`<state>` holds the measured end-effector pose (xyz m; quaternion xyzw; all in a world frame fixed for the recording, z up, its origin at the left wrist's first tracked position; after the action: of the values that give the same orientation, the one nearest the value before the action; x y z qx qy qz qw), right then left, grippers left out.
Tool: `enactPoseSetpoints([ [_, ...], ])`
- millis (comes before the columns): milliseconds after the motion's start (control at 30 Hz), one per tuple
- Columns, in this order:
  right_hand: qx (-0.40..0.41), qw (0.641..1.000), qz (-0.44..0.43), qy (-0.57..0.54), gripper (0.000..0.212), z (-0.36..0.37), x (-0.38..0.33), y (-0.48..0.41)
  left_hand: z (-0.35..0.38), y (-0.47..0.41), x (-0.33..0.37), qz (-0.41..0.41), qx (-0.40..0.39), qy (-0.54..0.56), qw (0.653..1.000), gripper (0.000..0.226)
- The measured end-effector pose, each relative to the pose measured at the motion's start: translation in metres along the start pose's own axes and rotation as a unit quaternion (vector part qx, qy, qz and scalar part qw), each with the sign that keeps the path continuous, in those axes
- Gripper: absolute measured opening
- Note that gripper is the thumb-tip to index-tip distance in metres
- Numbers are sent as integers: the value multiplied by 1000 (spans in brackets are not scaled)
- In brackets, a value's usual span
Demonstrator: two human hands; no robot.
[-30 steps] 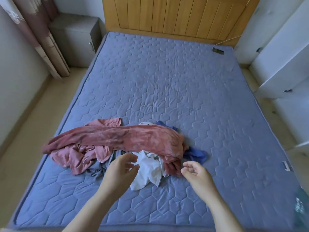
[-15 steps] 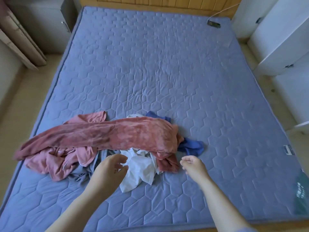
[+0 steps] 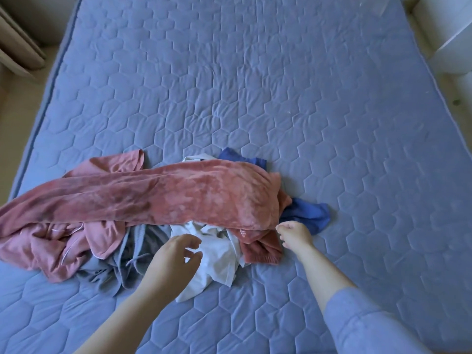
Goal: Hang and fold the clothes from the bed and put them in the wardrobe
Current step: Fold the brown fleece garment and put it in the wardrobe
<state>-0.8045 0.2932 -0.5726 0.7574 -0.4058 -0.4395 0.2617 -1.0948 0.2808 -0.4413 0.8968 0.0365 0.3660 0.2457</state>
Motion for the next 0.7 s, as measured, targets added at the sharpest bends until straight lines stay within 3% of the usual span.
enactPoseSetpoints([
  [300, -11, 999, 15, -42, 14, 23, 8, -32, 19, -26, -23, -12, -12, -26, 1000, 21],
  [467, -11, 989, 27, -143, 22, 28, 11, -32, 28, -33, -25, -10, -22, -30, 999, 20],
  [700, 0, 988, -58, -141, 10, 11, -7, -2, 28, -35, -13, 9, -26, -38, 999, 20],
])
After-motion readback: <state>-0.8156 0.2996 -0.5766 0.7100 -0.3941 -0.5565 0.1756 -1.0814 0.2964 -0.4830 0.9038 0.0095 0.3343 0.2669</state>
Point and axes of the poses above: each hand's wrist, its own y-axis away from the middle knuckle, its own z-axis out of the palm, x = y × z, the point moved 2 cm from there along -y, towards the middle knuckle, and after that the axes turned 5 degrees about z, right-handed, at the moved point
